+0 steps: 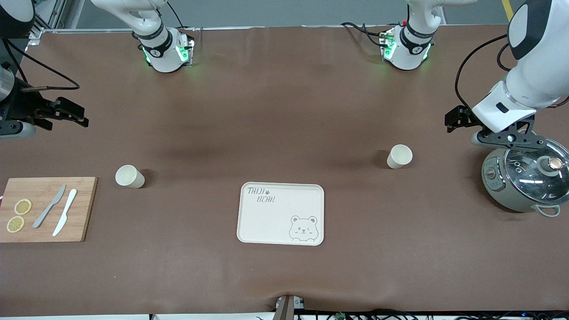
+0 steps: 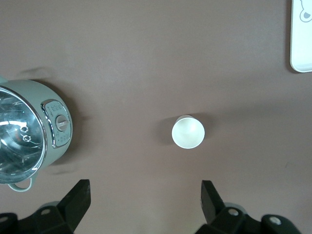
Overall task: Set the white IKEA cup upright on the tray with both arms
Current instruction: 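Move the left gripper over the white paper cup beside it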
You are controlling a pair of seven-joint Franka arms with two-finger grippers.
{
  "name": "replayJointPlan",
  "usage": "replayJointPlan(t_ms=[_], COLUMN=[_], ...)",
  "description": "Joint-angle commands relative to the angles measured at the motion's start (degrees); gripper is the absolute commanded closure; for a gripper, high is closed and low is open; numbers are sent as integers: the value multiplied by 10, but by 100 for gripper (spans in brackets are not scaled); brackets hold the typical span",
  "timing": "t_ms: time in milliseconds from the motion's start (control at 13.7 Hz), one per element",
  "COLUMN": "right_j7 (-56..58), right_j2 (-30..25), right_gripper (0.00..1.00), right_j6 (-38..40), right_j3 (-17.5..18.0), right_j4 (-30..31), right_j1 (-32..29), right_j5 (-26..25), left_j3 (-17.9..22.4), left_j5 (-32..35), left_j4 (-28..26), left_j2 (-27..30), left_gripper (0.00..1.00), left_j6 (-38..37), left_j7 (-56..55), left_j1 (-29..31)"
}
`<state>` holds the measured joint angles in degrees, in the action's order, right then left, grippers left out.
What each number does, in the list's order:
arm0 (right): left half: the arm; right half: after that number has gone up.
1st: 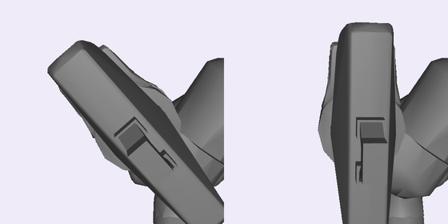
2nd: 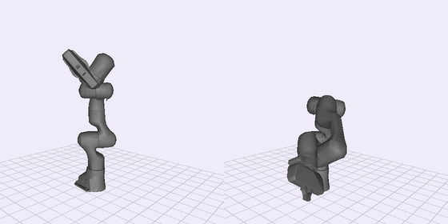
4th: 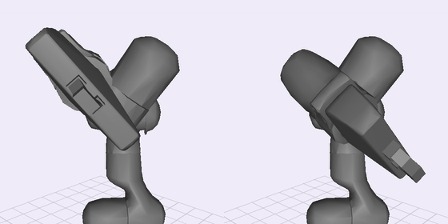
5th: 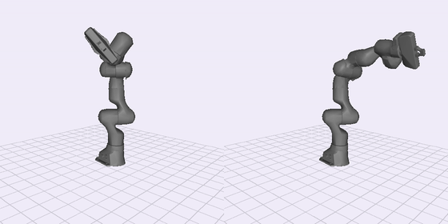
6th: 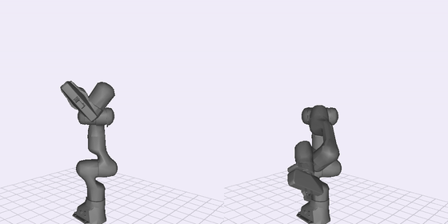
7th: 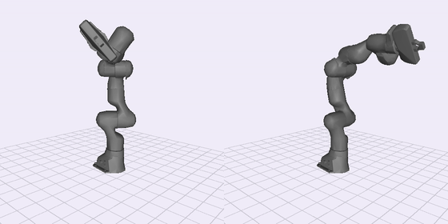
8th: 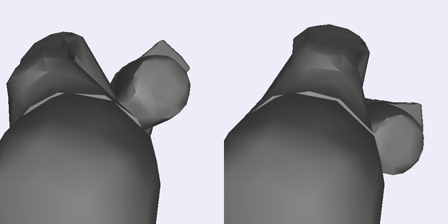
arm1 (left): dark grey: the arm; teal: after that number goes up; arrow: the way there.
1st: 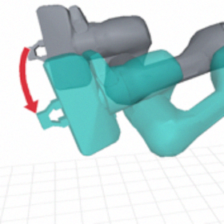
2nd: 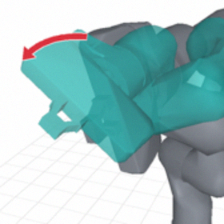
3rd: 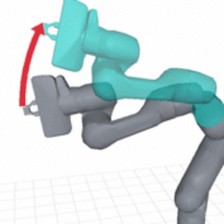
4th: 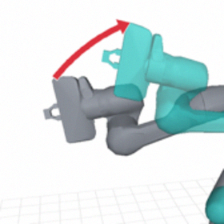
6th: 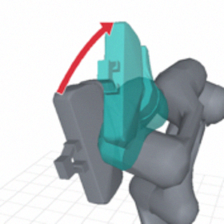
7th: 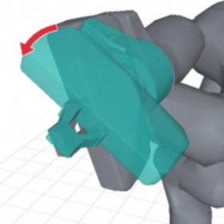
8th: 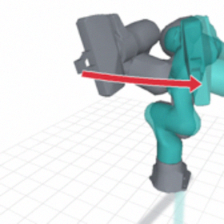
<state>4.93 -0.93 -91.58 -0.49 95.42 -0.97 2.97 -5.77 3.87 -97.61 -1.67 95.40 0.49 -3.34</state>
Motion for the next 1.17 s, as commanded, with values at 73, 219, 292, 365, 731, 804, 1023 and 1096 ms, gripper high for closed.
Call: replayJointPlan(t_ms=[73, 219, 292, 365, 731, 804, 1023, 1096], right_j7=[0, 0, 0, 0, -4, -3, -2, -1], right_j2=[-10, -10, -10, -10, -3, -1, 2, 2], right_gripper=[0, 0, 0, 0, 0, 0, 0, 0], right_j6=[0, 0, 0, 1, 3, 5, 10, 10], right_j3=[4, 4, 4, 4, 3, 3, 3, 3], right_j4=[8, 8, 8, 8, -1, -3, -11, -12], right_j1=[0, 0, 0, -2, -7, -7, -5, -5], right_j5=[-3, -3, -3, -3, -1, -2, -2, -2], left_j3=[-3, -6, -8, -8, -8, -8, -7, -7], left_j5=[-8, -8, -8, -11, -26, -26, -26, -26], left_j4=[16, 12, 11, 9, -133, -157, -200, -222], left_j2=[-7, -4, -5, -6, 60, 61, 60, 61], left_gripper=[0, 0, 0, 0, 0, 0, 0, 0], left_j6=[-13, -14, -14, -14, 120, 143, 170, 195], left_j7=[-1, 3, 7, 7, 6, 7, 41, 44], left_j1=[3, -1, -2, -3, -1, 0, 3, 5])
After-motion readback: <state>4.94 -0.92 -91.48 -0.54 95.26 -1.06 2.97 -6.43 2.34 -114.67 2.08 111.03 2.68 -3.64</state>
